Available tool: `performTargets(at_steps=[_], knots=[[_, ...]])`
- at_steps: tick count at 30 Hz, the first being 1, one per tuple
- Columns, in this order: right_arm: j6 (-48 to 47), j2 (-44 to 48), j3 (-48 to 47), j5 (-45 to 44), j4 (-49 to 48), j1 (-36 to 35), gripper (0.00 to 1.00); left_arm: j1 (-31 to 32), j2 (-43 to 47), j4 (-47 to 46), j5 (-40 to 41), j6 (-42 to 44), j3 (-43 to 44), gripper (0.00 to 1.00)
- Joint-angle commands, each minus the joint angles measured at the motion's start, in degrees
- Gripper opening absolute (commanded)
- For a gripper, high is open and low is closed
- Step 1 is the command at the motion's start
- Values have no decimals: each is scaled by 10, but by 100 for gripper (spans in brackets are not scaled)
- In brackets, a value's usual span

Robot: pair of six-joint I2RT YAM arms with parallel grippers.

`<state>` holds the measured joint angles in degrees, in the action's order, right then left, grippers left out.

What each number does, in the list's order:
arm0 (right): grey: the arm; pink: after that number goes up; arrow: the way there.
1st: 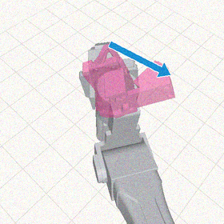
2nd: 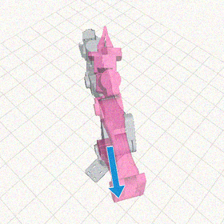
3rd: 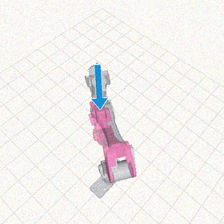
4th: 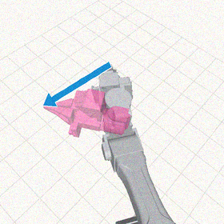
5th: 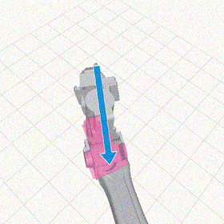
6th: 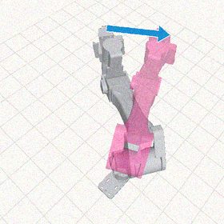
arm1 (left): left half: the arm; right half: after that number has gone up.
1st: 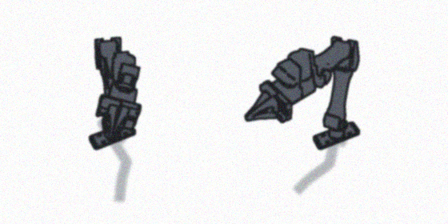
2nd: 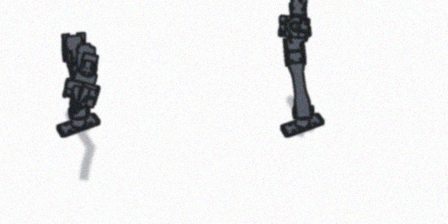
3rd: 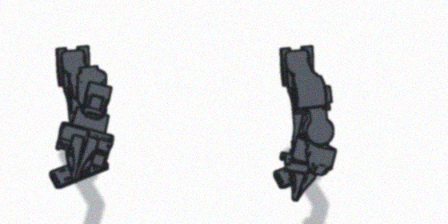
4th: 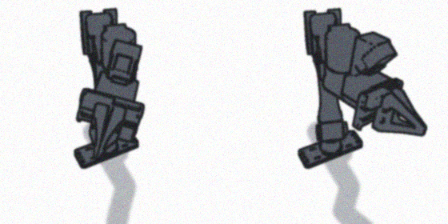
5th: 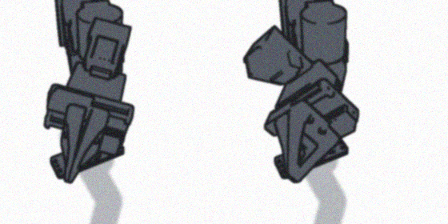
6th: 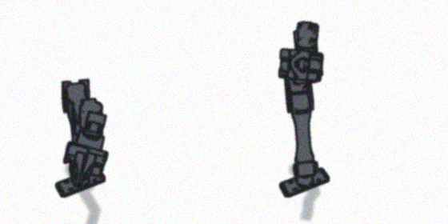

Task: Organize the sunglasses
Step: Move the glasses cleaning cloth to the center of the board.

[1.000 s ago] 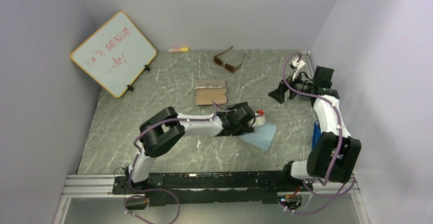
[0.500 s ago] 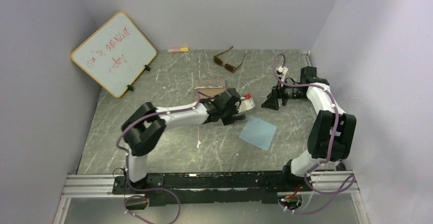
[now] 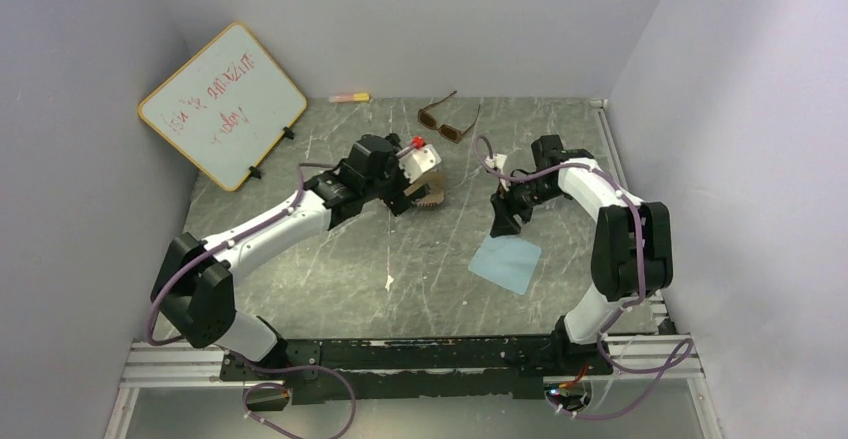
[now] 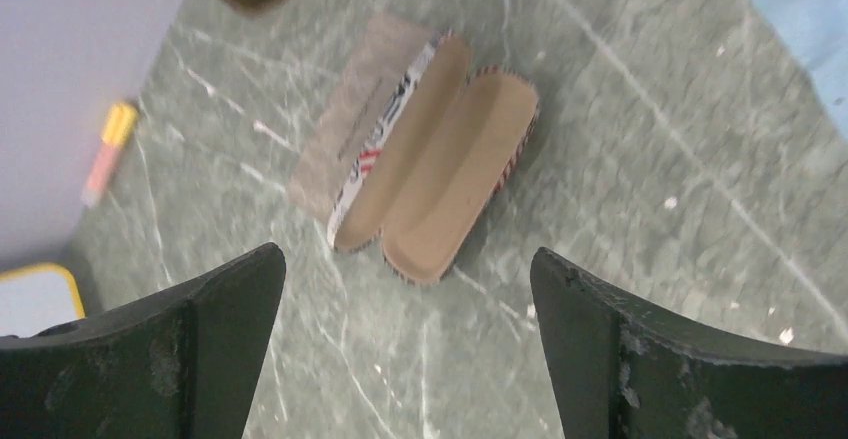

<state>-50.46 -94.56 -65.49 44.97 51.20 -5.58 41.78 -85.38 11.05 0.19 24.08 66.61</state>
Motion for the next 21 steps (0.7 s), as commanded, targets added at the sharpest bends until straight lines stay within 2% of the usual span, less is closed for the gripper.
performTargets(at_steps=[1, 8, 17, 21], knots=[[-3, -30, -9, -43, 9, -14, 64, -39, 34, 8, -41, -20, -30, 97], [21, -60, -1, -68, -24, -29, 63, -91, 65, -5, -83, -50, -46, 97], [64, -70, 10, -88, -80, -39, 63, -104, 66, -9, -110, -63, -55, 100], [66, -83, 10, -95, -84, -45, 63, -106, 66, -10, -110, -67, -58, 96]])
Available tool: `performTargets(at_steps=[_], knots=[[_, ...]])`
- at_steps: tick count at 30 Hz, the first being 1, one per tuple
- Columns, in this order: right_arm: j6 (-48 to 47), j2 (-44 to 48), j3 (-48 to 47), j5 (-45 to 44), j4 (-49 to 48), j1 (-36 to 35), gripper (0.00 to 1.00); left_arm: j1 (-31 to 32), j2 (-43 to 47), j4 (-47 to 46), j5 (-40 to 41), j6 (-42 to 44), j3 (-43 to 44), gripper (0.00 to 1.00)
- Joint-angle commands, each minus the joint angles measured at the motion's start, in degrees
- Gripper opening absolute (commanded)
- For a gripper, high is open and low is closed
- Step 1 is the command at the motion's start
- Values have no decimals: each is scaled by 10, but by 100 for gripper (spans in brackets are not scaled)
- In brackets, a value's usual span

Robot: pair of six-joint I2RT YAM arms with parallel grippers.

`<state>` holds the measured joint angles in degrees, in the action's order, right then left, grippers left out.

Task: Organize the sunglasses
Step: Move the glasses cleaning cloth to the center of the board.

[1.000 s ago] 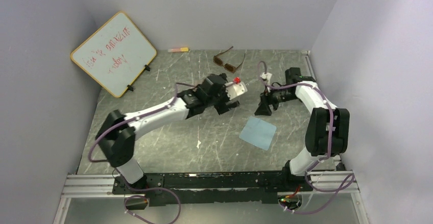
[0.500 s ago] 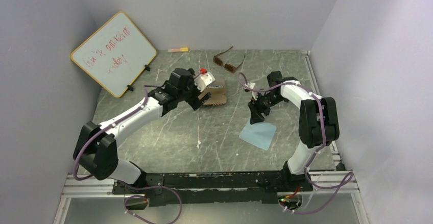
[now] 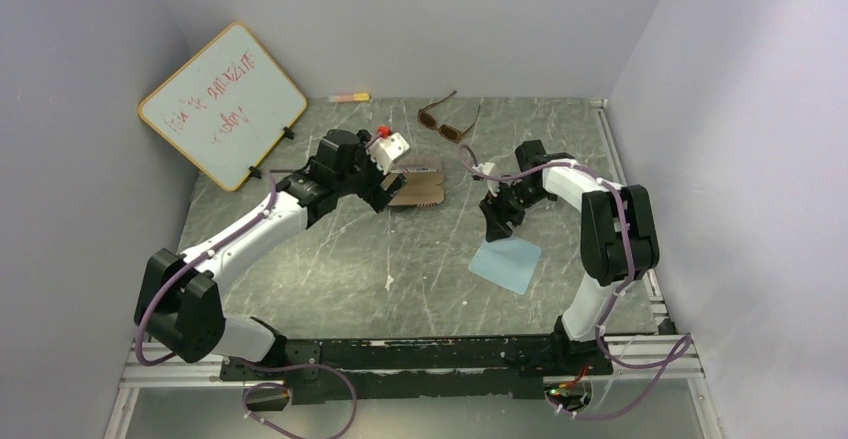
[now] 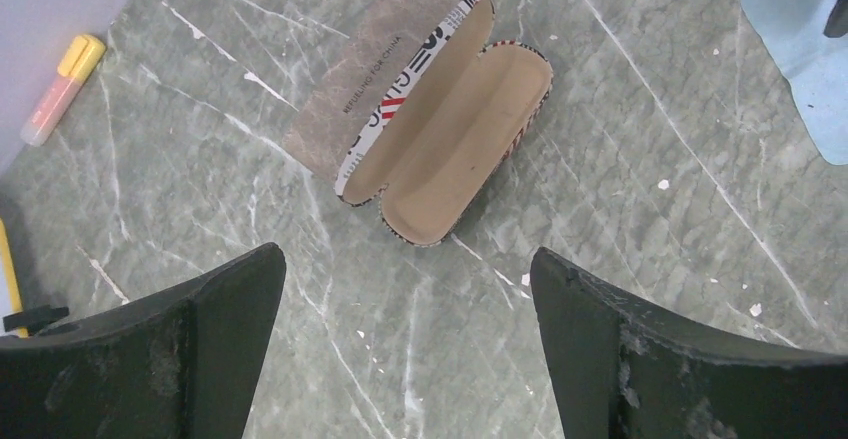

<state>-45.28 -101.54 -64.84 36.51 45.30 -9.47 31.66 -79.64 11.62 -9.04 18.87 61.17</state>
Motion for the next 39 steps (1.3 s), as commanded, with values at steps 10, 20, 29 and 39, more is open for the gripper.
performTargets(at_steps=[10, 20, 29, 39], knots=[[16, -26, 4, -19, -28, -12, 58, -5, 6, -19, -26, -22, -7, 96], [46, 2, 15, -29, -79, -13, 58, -5, 5, -17, -33, -21, -8, 97], [51, -20, 11, -44, -77, -13, 52, -6, 5, -15, -39, -21, -9, 97], [23, -23, 7, -28, -39, -15, 39, -6, 4, -20, -41, -21, -12, 97]])
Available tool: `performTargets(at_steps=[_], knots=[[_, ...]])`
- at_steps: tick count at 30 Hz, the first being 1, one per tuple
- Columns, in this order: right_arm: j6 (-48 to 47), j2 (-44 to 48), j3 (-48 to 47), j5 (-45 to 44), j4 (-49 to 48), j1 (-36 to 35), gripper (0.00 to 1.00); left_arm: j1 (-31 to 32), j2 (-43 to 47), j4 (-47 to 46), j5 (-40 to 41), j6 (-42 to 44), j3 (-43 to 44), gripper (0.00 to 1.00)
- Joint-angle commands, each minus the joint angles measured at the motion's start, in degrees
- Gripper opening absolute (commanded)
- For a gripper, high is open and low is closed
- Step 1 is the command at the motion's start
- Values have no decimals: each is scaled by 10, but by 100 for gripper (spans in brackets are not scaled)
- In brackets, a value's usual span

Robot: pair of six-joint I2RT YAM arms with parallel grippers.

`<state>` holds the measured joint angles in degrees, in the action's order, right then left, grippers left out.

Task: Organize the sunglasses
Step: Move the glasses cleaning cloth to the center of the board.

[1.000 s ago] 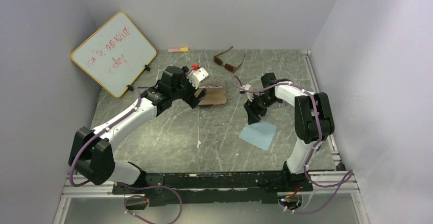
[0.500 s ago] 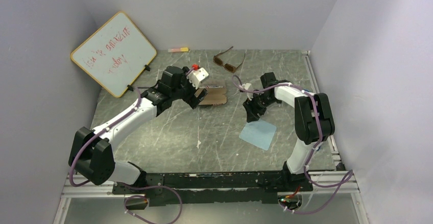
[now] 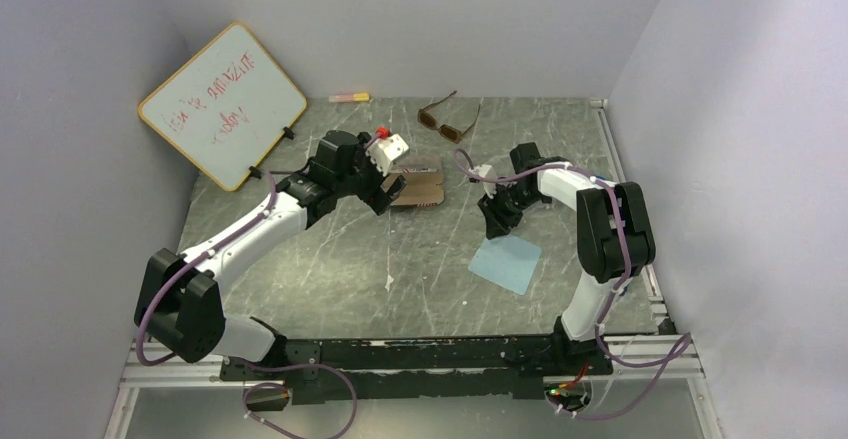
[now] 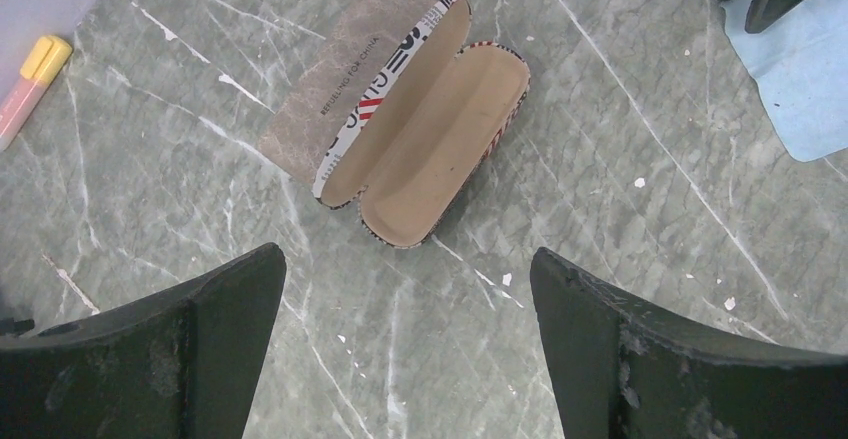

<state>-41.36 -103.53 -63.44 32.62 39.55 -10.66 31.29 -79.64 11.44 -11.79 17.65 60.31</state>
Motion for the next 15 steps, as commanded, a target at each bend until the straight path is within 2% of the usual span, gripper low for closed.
performTargets(at_steps=[1, 8, 15], knots=[[-15, -4, -7, 11, 18, -4, 39, -3, 4, -19, -13, -9, -4, 97], [18, 7, 0, 1, -23, -4, 35, -3, 4, -19, -19, -9, -6, 97], [37, 3, 2, -2, -43, -4, 21, -3, 2, -19, -24, -9, -6, 97]])
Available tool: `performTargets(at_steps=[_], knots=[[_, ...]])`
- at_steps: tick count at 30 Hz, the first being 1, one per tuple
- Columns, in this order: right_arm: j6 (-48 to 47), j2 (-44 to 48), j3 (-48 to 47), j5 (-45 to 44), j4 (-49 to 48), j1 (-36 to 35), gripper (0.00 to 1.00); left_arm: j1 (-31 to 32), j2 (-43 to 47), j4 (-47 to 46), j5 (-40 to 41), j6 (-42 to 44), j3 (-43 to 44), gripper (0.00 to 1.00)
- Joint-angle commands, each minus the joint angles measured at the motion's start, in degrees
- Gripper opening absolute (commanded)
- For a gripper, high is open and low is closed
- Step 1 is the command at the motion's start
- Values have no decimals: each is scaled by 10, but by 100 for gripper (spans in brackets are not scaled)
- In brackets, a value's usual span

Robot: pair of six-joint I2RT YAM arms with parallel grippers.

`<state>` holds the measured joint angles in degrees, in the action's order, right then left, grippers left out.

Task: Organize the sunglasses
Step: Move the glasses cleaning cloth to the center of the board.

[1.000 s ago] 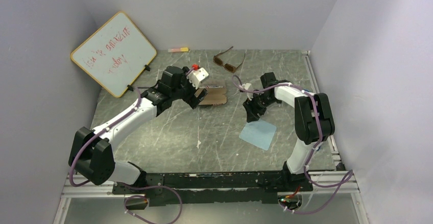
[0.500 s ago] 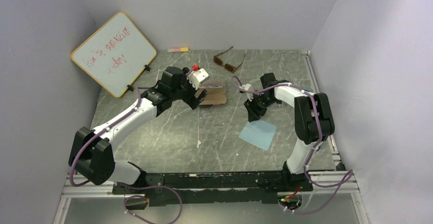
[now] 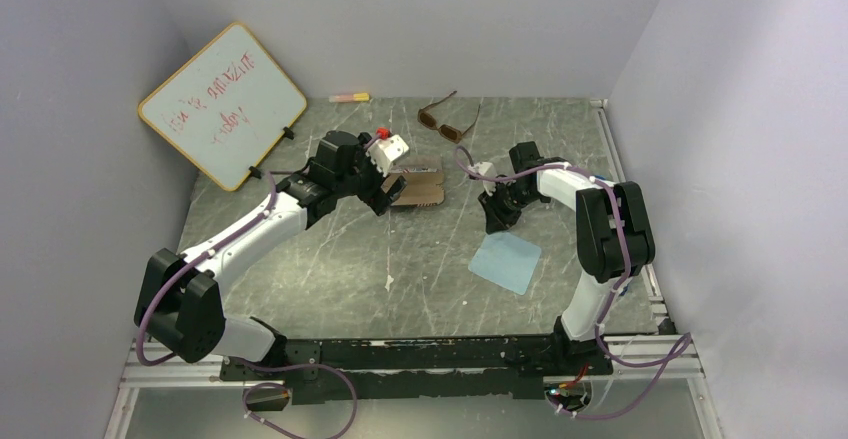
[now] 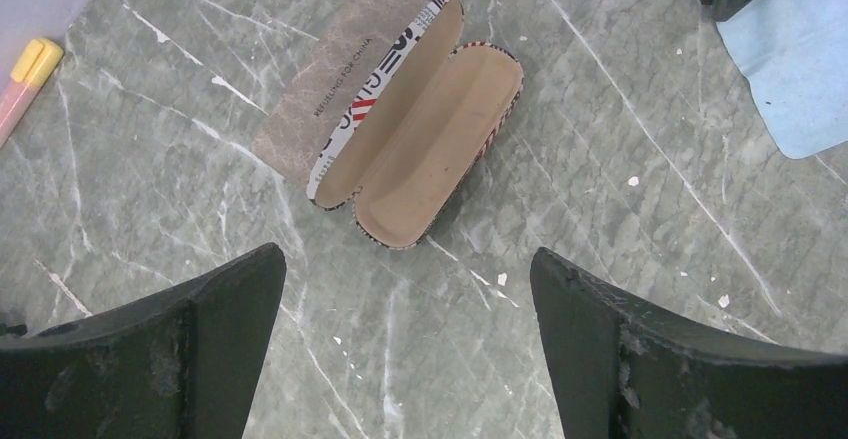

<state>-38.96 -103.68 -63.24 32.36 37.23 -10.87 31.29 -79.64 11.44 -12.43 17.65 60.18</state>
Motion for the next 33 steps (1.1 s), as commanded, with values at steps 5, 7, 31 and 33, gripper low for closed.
performTargets(at_steps=[5, 7, 31, 33], knots=[[2, -1, -3, 7, -6, -2, 14, -3, 1, -18, -21, -7, -5, 97], [-4, -1, -4, 11, -1, -2, 9, -3, 1, -19, -24, -8, -5, 97], [247, -22, -50, -180, -217, 65, 0, 99, -163, -17, 79, 4, 167, 97], [257, -20, -44, -190, -224, 72, 0, 117, -207, -6, 92, -1, 225, 97]])
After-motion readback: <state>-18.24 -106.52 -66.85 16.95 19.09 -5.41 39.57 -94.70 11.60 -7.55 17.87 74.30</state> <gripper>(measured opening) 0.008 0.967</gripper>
